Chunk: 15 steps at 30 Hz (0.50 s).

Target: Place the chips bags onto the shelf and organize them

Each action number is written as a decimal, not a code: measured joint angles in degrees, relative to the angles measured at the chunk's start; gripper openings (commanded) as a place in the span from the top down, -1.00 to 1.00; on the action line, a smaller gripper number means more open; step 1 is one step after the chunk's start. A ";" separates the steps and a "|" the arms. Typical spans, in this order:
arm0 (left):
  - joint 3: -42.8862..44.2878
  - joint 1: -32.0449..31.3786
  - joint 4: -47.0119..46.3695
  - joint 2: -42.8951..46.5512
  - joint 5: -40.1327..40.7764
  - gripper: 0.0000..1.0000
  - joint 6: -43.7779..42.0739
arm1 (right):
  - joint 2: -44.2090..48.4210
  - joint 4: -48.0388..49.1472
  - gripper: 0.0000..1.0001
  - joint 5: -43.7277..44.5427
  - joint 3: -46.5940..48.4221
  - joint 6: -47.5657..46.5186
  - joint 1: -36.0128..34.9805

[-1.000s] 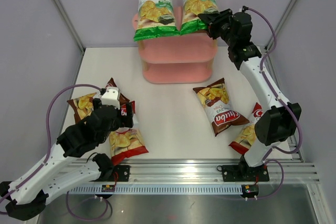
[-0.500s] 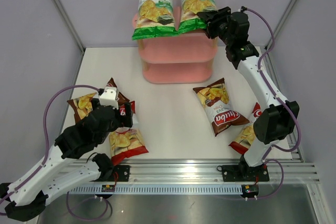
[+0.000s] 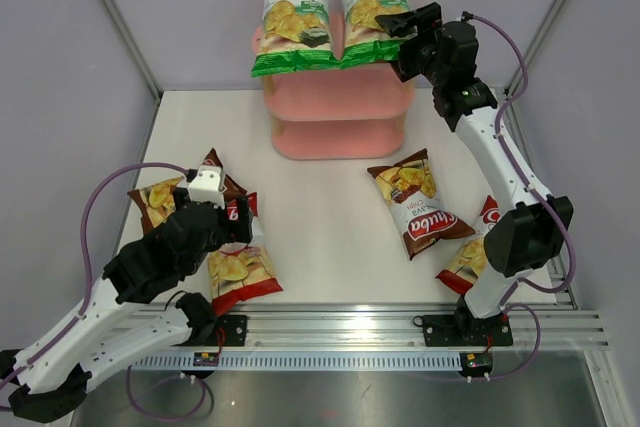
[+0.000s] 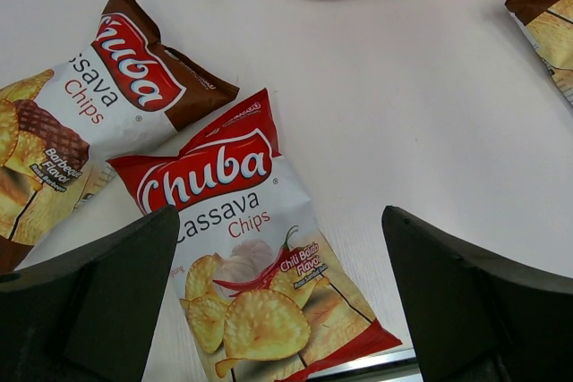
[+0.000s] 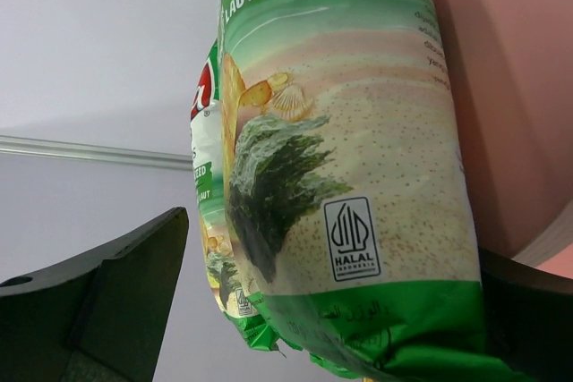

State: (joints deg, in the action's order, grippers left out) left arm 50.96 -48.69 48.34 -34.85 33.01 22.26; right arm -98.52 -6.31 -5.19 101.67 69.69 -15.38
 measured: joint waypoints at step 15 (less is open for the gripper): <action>0.00 0.00 0.11 -0.02 1.99 -0.98 1.01 | 6.05 -3.10 -0.99 -0.04 -4.61 -0.59 2.36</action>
State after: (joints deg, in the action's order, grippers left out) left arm 50.96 -48.69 48.45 -34.87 35.00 23.27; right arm -92.47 -9.41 -5.23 97.06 69.10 -13.02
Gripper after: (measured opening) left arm 0.988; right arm 0.993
